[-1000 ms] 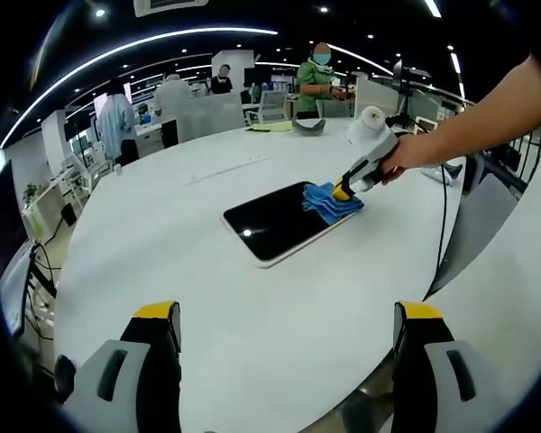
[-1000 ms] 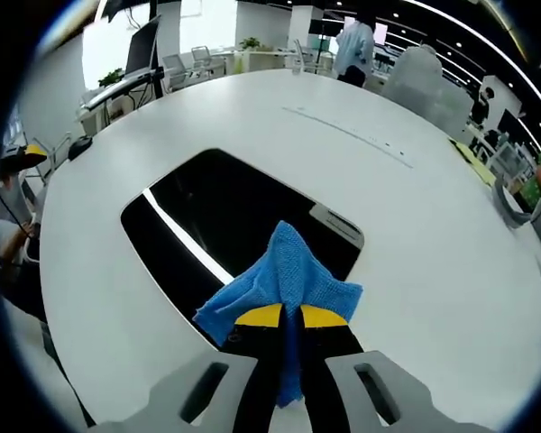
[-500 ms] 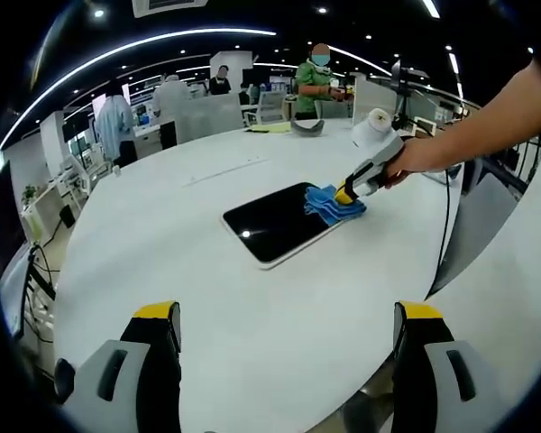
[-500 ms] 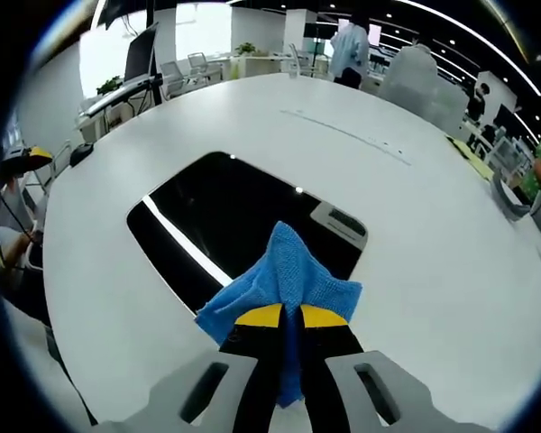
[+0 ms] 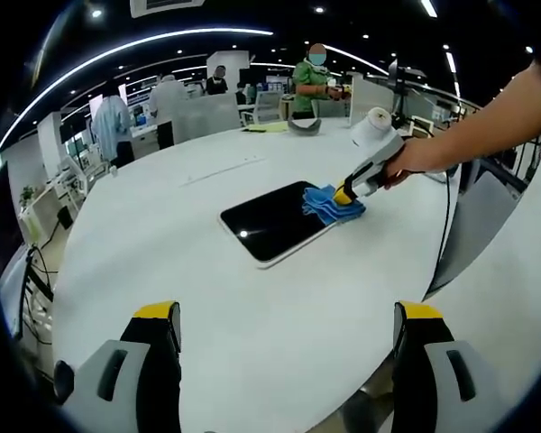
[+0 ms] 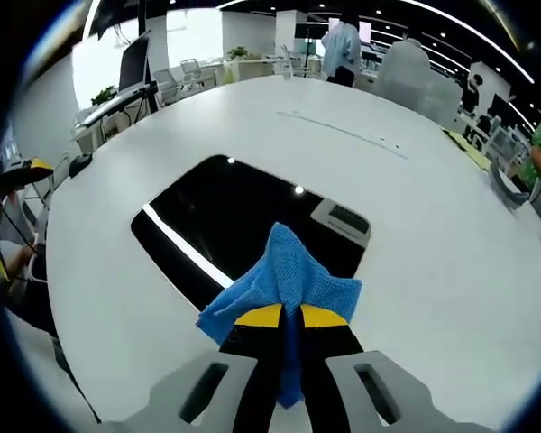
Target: Wipe the mirror surface with the cleaning cloth until all visible marks leave the cleaned area.
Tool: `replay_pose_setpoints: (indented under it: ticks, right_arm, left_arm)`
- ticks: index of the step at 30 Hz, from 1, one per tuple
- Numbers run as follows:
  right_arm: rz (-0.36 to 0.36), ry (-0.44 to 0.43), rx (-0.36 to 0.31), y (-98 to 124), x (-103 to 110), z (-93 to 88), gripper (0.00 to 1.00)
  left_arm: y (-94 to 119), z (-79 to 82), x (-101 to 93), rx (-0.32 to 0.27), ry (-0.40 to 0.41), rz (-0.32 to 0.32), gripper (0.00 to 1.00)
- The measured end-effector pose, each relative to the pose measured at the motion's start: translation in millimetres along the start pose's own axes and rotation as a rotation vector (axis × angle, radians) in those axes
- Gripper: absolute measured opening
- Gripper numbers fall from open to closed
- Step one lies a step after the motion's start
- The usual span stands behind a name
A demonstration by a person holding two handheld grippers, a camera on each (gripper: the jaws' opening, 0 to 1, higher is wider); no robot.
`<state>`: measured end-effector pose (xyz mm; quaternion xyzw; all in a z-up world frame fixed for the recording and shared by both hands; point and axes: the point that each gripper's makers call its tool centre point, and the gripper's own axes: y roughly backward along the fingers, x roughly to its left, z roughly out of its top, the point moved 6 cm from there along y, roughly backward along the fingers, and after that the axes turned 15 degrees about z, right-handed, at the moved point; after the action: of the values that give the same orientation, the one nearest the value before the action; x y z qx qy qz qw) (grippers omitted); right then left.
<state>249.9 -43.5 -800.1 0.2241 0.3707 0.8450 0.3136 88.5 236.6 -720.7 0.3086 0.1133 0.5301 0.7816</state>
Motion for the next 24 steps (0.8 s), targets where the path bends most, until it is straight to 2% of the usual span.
replay_pose_setpoints:
  ticks: [24]
  right_arm:
    - [0.015,0.004,0.001,-8,12,6.1,0.01]
  left_arm:
    - [8,-9.5,2.3,0.012,0.013,0.014,0.99]
